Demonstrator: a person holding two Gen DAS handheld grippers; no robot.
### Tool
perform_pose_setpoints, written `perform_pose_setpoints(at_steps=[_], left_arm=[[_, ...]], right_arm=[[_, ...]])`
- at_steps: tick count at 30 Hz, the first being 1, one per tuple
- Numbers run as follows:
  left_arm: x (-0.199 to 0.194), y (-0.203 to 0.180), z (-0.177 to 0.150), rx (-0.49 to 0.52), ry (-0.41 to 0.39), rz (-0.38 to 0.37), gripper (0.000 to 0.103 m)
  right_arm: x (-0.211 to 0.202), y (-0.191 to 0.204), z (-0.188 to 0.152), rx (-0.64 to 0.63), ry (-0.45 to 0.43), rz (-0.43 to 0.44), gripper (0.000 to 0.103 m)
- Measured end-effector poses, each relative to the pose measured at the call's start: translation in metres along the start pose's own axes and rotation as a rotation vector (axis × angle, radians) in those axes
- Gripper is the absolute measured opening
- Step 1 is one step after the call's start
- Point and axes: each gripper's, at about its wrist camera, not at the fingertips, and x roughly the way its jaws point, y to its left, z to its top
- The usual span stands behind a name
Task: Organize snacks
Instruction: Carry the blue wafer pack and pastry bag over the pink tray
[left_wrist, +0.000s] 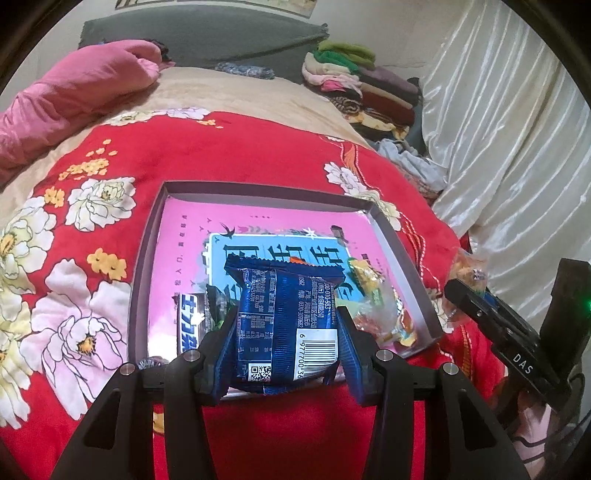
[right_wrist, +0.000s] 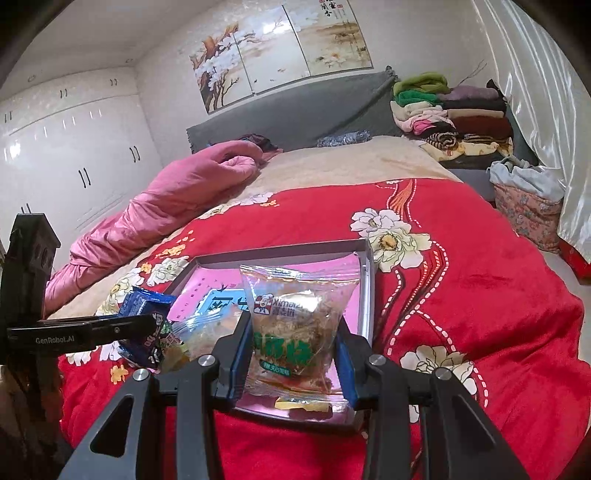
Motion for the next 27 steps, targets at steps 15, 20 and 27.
perform_pose_setpoints(at_steps=[15, 20, 27], left_arm=[[0.017, 0.003, -0.004, 0.017, 0.014, 0.027, 0.050], [0.022, -0.003, -0.005, 0.023, 0.022, 0.027, 0.050], [0.028, -0.014, -0.006, 0.034, 0.022, 0.020, 0.050]], right_arm=[[0.020, 0.005, -0.003, -0.024, 0.055, 0.011, 0.041], [0.029, 0.010, -0.005, -0.041, 0.078, 0.018, 0.041], [0.035, 0.020, -0.012, -0.073, 0.106, 0.034, 0.041]])
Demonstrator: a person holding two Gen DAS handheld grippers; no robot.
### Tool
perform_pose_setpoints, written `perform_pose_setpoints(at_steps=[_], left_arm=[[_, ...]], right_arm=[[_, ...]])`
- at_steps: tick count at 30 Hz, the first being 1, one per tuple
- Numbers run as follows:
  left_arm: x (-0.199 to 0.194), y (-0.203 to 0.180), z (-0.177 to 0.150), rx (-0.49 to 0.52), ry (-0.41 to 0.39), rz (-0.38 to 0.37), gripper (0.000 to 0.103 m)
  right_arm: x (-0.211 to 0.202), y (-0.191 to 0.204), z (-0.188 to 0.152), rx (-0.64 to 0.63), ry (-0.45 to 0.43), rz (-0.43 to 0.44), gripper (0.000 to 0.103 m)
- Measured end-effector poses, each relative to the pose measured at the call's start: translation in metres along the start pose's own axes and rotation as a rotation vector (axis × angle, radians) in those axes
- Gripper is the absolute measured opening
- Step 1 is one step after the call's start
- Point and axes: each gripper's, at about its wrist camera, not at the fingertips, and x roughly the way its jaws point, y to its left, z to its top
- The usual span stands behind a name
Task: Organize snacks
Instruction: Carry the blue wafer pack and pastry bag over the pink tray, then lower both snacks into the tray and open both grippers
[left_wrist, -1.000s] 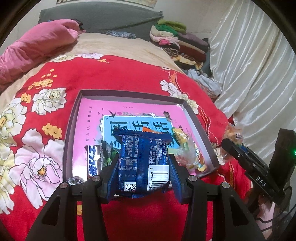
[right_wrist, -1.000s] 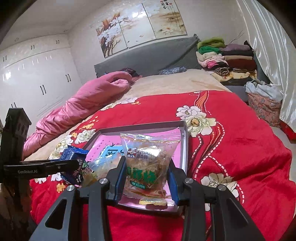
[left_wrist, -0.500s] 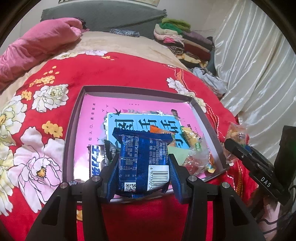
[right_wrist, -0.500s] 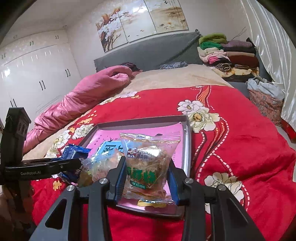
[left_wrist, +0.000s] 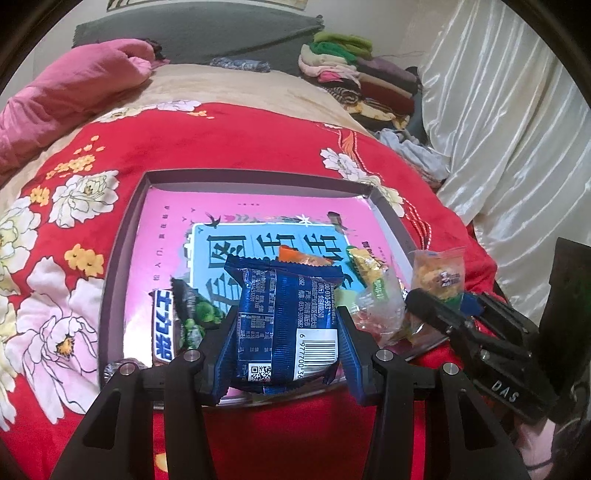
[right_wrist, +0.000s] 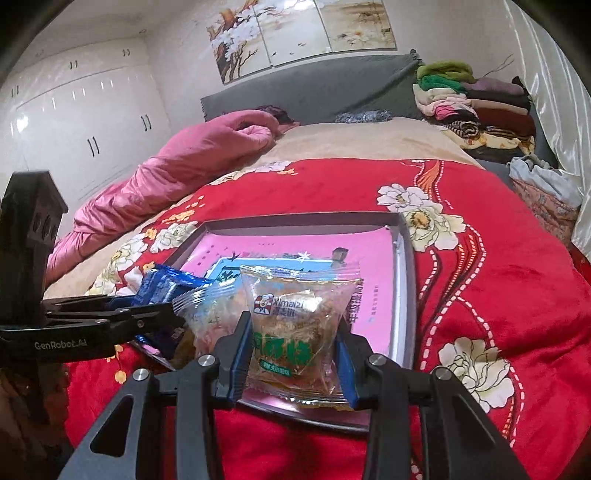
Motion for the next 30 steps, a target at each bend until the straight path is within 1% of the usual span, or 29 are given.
perform_pose_setpoints(at_steps=[18, 30], left_arm=[[0.015, -0.006, -0.002, 0.003, 0.016, -0.014, 0.050], [0.019, -0.007, -0.003, 0.004, 0.018, -0.013, 0.050]], right_arm=[[0.007, 0.001, 0.000, 0.001, 0.019, -0.004, 0.041], [0.016, -0.009, 0.001, 0.026, 0.038, -0.039, 0.042]])
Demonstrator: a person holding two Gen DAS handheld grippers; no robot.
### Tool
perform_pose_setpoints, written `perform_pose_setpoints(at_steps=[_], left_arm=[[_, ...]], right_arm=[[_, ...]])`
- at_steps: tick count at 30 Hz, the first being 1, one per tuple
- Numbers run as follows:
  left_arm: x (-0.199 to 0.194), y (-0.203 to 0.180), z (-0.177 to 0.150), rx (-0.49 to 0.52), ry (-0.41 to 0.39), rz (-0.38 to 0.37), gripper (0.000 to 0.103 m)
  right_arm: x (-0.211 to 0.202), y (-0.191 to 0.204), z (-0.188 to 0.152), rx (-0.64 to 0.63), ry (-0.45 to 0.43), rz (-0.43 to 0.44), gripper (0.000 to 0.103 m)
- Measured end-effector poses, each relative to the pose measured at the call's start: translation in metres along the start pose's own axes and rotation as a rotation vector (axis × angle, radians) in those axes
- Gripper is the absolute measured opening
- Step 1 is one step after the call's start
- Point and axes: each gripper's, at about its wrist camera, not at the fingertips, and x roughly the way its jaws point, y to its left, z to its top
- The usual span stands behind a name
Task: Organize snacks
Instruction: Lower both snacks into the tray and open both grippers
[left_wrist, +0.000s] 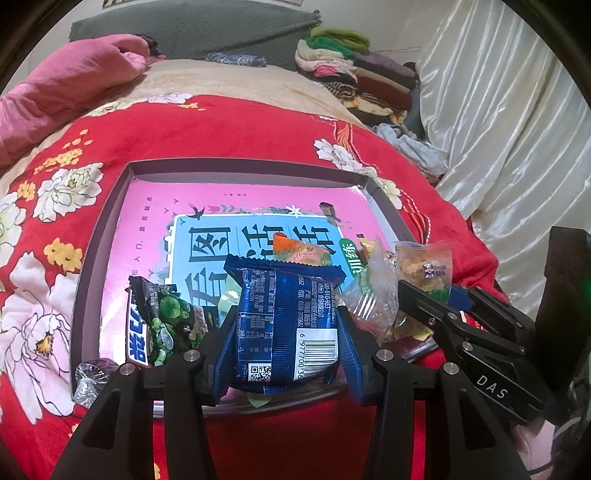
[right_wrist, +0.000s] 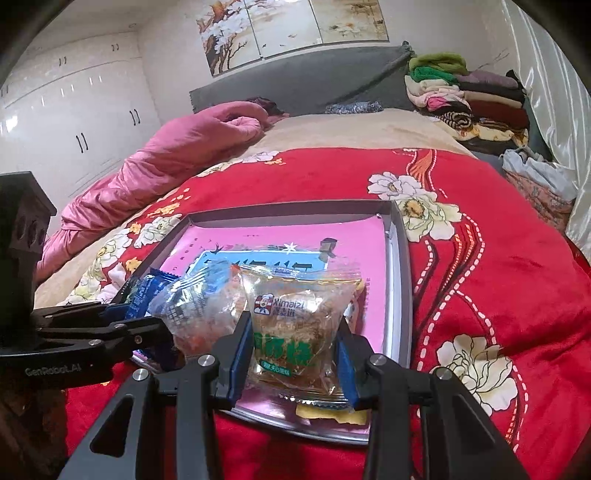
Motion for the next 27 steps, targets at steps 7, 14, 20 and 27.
perform_pose_setpoints(at_steps=[7, 14, 20, 27], left_arm=[[0.0016, 0.0010, -0.0001, -0.006, -0.003, -0.002, 0.050], [0.0020, 0.0011, 0.0001, -0.009, -0.004, -0.004, 0.051], [0.0021, 0.0009, 0.0001, -0.008, -0.004, -0.003, 0.051], [0.0009, 0.0015, 0.0001, -0.006, -0.006, -0.005, 0.051]], right_arm=[[0.0028, 0.0026, -0.0005, -0.009, 0.009, 0.017, 0.042], [0.0013, 0.0016, -0.0014, 0.002, 0.010, 0.023, 0.042], [-0.0031, -0.0016, -0.0012, 0.016, 0.002, 0.021, 0.048], [-0.0057, -0.0067, -0.0003, 0.046, -0.005, 0.028, 0.049]])
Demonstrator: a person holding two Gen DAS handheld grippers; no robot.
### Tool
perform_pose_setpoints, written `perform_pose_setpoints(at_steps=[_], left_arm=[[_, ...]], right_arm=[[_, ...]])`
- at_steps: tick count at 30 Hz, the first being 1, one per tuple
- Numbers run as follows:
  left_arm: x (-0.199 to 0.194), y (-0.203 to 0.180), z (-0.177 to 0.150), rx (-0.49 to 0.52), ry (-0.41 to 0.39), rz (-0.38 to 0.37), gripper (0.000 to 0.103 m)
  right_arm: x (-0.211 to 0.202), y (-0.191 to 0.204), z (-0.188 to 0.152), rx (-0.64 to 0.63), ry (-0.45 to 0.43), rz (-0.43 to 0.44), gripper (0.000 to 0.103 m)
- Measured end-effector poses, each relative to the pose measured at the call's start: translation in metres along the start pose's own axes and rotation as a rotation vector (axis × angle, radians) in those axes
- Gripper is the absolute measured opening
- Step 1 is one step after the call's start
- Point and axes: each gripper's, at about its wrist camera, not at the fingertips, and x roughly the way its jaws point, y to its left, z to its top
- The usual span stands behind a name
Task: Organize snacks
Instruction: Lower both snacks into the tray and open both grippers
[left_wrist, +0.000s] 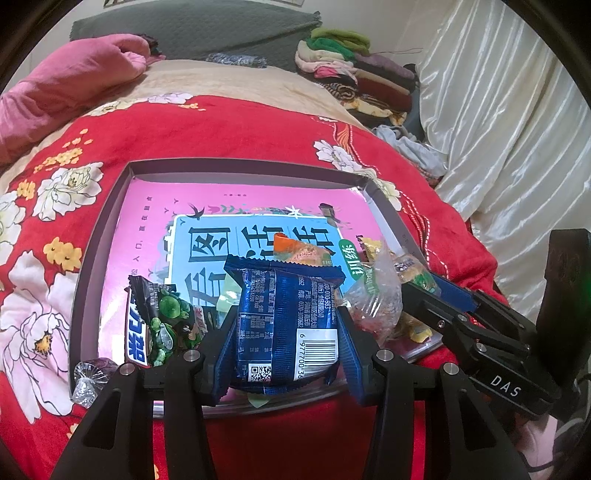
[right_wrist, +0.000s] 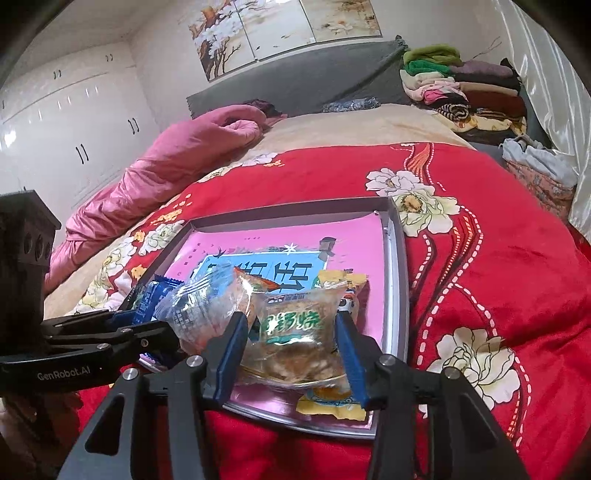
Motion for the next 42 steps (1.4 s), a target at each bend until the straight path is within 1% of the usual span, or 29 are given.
perform_pose_setpoints(at_steps=[7, 15, 18, 20, 28, 37, 39, 41, 42], left_arm=[[0.000, -0.001, 0.000, 0.001, 0.000, -0.006, 0.052], [-0.005, -0.005, 0.001, 0.003, -0.010, -0.025, 0.060], [-0.007, -0.004, 0.002, 0.000, -0.013, -0.026, 0.061], [-0.008, -0.004, 0.002, 0.000, -0.015, -0.025, 0.062], [-0.016, -0.002, 0.004, -0.004, -0.029, -0.020, 0.071], [-0.033, 0.004, 0.009, -0.025, -0.067, -0.021, 0.075], [-0.037, 0.005, 0.010, -0.030, -0.075, -0.021, 0.075], [-0.042, 0.006, 0.010, -0.028, -0.084, -0.014, 0.076], [-0.045, 0.006, 0.010, -0.028, -0.092, -0.011, 0.077]], right_arm=[[-0.004, -0.003, 0.002, 0.014, -0.016, 0.000, 0.051], [-0.006, -0.006, 0.003, 0.027, -0.025, -0.004, 0.052], [-0.007, -0.006, 0.003, 0.027, -0.028, -0.015, 0.057], [-0.007, -0.007, 0.003, 0.029, -0.029, -0.019, 0.057], [-0.009, -0.011, 0.004, 0.039, -0.039, -0.044, 0.059], [-0.018, -0.010, 0.007, 0.028, -0.078, -0.073, 0.069], [-0.023, -0.006, 0.009, 0.012, -0.099, -0.082, 0.070], [-0.029, -0.001, 0.010, -0.012, -0.127, -0.088, 0.074], [-0.032, 0.001, 0.010, -0.023, -0.139, -0.089, 0.076]])
